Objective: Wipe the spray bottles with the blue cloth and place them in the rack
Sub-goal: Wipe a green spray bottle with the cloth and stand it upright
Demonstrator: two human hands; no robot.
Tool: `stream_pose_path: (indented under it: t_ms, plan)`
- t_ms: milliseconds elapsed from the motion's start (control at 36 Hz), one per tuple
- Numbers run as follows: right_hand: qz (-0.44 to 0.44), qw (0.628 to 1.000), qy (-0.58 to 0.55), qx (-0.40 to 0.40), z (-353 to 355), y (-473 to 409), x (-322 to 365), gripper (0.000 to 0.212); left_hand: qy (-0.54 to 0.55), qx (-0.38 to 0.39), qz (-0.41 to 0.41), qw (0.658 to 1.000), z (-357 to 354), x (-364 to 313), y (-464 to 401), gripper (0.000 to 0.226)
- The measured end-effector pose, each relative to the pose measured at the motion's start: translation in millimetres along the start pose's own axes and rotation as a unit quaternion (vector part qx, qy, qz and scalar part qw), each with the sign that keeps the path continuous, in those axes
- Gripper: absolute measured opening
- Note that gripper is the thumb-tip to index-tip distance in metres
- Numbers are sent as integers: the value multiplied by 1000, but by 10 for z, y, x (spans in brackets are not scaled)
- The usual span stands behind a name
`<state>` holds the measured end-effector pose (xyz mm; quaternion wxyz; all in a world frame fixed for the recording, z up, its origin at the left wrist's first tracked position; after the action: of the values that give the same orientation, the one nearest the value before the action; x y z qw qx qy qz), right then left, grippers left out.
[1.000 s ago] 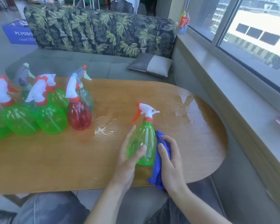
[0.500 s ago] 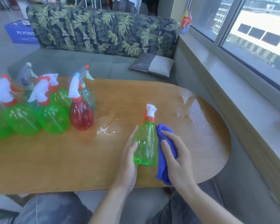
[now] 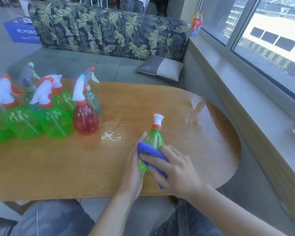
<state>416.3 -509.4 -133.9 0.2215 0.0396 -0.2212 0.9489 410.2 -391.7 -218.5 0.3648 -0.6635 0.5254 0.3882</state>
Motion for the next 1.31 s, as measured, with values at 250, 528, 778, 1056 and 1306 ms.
stream_pose_path:
  t_ms: [250, 528, 778, 1056, 1306]
  plan:
    - [-1, 998, -55, -15, 297, 15, -128, 31, -5, 15, 7, 1000, -21, -19, 30, 39]
    - [-161, 985, -58, -15, 87, -208, -241, 33, -13, 9, 6, 1000, -6, 8, 21, 40]
    - [73, 996, 4, 56, 39, 102, 89, 26, -12, 31, 16, 999, -33, -20, 49, 41]
    - [-233, 965, -117, 0, 148, -189, -495, 40, -9, 36, 5, 999, -26, 5, 17, 39]
    - [-85, 995, -51, -5, 24, -93, -66, 31, 9, 2, -5, 1000, -35, -82, 24, 39]
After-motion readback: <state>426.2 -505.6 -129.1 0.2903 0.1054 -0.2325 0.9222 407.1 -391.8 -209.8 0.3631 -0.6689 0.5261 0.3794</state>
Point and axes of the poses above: each hand's wrist, its own y-axis away from the middle knuckle, its own z-axis out of the back of the hand, x = y × z, the point moved 7 cm from there along -y, towards the middle knuckle, and after that the axes turned 14 degrees about x, right-handed, at the moved point
